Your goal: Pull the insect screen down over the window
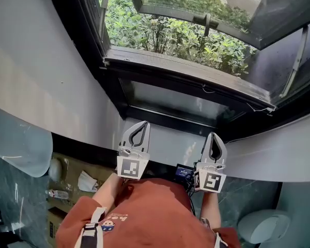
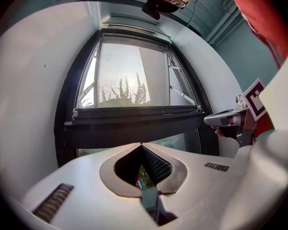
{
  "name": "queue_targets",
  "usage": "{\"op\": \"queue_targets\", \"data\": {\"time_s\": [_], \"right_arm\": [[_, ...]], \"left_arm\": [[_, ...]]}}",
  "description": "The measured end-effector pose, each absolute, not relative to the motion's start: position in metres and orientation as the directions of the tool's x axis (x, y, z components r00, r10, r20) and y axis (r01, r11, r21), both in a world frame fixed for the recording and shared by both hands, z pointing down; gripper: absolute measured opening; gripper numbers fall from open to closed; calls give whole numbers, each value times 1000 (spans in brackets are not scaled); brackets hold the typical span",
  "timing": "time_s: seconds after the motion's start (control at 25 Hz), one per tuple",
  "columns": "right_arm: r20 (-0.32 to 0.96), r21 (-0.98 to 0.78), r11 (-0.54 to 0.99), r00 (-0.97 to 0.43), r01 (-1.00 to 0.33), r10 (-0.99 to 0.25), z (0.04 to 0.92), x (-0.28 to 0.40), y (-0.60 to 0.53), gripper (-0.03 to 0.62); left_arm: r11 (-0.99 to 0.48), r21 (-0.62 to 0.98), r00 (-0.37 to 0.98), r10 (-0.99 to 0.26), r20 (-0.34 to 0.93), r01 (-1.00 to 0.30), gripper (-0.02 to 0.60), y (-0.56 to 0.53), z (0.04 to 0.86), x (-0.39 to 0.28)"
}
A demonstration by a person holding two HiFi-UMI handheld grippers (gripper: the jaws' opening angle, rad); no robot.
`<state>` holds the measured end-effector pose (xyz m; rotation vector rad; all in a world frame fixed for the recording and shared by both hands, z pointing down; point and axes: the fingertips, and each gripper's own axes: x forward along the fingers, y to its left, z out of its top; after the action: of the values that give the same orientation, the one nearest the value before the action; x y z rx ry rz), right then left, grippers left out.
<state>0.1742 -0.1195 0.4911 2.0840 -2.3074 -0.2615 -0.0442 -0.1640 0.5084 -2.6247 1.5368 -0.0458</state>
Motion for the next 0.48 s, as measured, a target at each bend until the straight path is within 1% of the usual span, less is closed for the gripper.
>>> {"op": "queue_targets", "data": {"time_s": [0.48], "right_arm": [[-73, 166, 111, -125, -980, -990, 494, 170, -121, 11]], "left_arm": [[-489, -119, 497, -867, -39, -864, 5, -162, 508, -42]]}}
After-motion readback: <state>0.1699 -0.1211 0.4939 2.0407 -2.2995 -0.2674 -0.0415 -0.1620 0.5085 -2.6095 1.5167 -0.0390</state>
